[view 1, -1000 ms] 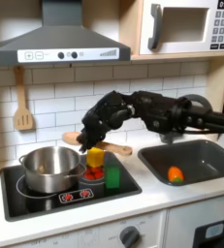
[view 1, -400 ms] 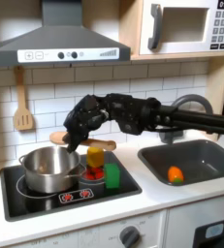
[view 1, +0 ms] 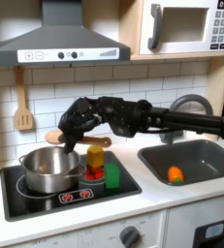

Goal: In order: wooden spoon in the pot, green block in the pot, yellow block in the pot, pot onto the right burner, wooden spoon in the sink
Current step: 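Put the wooden spoon in the pot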

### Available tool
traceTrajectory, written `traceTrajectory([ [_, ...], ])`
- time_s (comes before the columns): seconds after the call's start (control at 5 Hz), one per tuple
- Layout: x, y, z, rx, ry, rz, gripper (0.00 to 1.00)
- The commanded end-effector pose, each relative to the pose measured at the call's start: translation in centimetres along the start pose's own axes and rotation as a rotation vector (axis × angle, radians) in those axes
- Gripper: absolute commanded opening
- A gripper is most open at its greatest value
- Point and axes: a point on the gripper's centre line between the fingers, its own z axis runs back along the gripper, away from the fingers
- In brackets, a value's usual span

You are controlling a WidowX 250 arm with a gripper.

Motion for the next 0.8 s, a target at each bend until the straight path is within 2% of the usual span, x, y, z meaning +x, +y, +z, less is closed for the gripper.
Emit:
traceTrajectory([
  [0.0,-1.6,1.2,-1.3,-0.006,0.029,0.162,0.0],
  [0.4,-3.5,2.9,-3.3,0.005,0.09,0.248,0.0],
  [0.6,-3.5,2.9,-3.5,-0.01,0.089,0.271,0.0],
])
